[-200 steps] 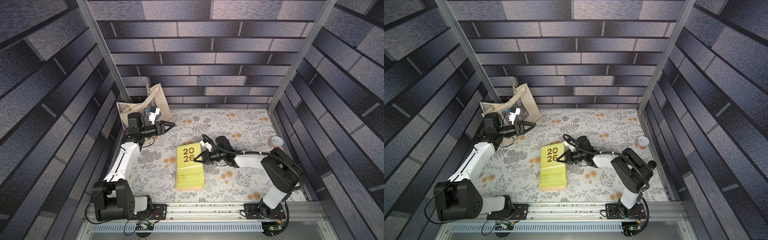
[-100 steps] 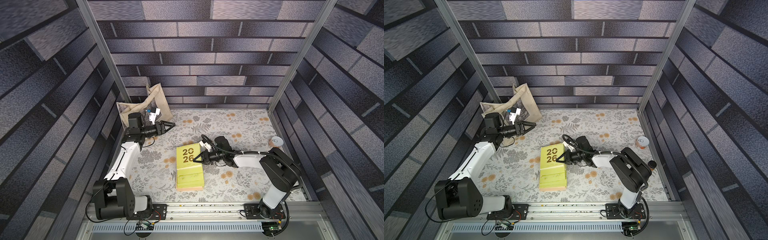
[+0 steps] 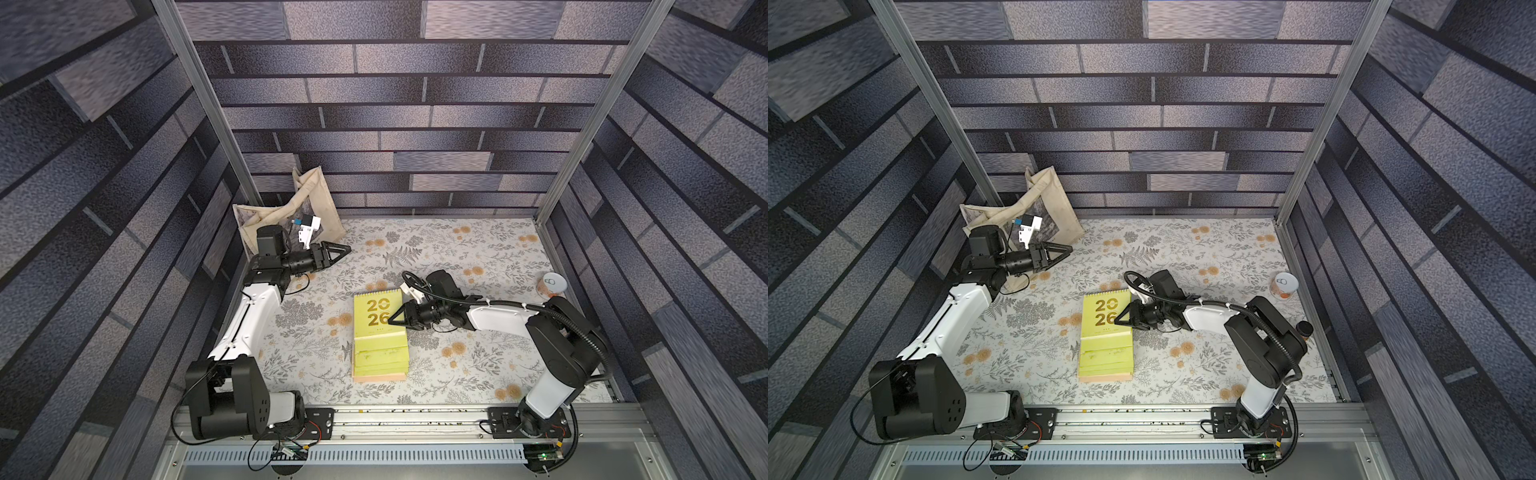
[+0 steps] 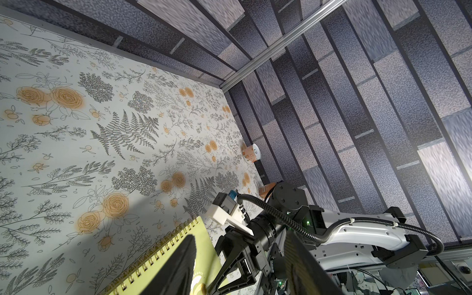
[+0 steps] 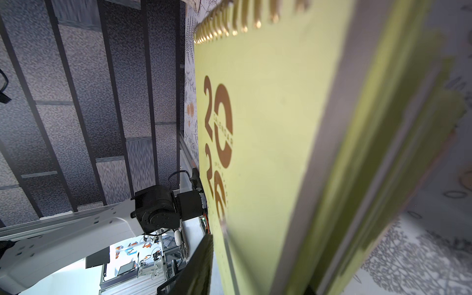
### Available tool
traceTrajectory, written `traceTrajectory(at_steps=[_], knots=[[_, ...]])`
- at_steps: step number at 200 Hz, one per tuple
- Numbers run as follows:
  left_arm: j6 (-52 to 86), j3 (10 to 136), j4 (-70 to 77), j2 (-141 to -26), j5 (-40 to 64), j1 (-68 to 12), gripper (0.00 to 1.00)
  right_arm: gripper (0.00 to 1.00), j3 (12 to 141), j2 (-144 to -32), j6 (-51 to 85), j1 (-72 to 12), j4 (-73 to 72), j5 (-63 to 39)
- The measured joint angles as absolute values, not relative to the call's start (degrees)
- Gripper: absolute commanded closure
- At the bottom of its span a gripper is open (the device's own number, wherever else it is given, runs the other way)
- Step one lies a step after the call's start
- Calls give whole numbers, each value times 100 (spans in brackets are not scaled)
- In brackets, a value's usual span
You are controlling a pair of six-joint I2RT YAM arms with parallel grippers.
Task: Stack the calendars
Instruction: Place the calendar at the calendar.
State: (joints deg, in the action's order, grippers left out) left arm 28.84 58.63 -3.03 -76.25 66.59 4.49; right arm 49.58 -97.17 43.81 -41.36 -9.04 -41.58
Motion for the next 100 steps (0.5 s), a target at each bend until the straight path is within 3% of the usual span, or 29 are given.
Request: traceTrajectory(at_steps=[69, 86, 100], knots=[[2884, 5863, -303, -7625, 6659, 449, 38, 43, 5319, -9443, 3852, -4244, 342, -3575], [2902, 5863, -303, -7625, 6657, 449, 31, 40, 5419, -9297, 3726, -4263, 744, -3247], [2926, 5863, -307, -7625, 6650, 449, 16, 37, 5437, -9148, 3625, -4263, 1046, -2963]])
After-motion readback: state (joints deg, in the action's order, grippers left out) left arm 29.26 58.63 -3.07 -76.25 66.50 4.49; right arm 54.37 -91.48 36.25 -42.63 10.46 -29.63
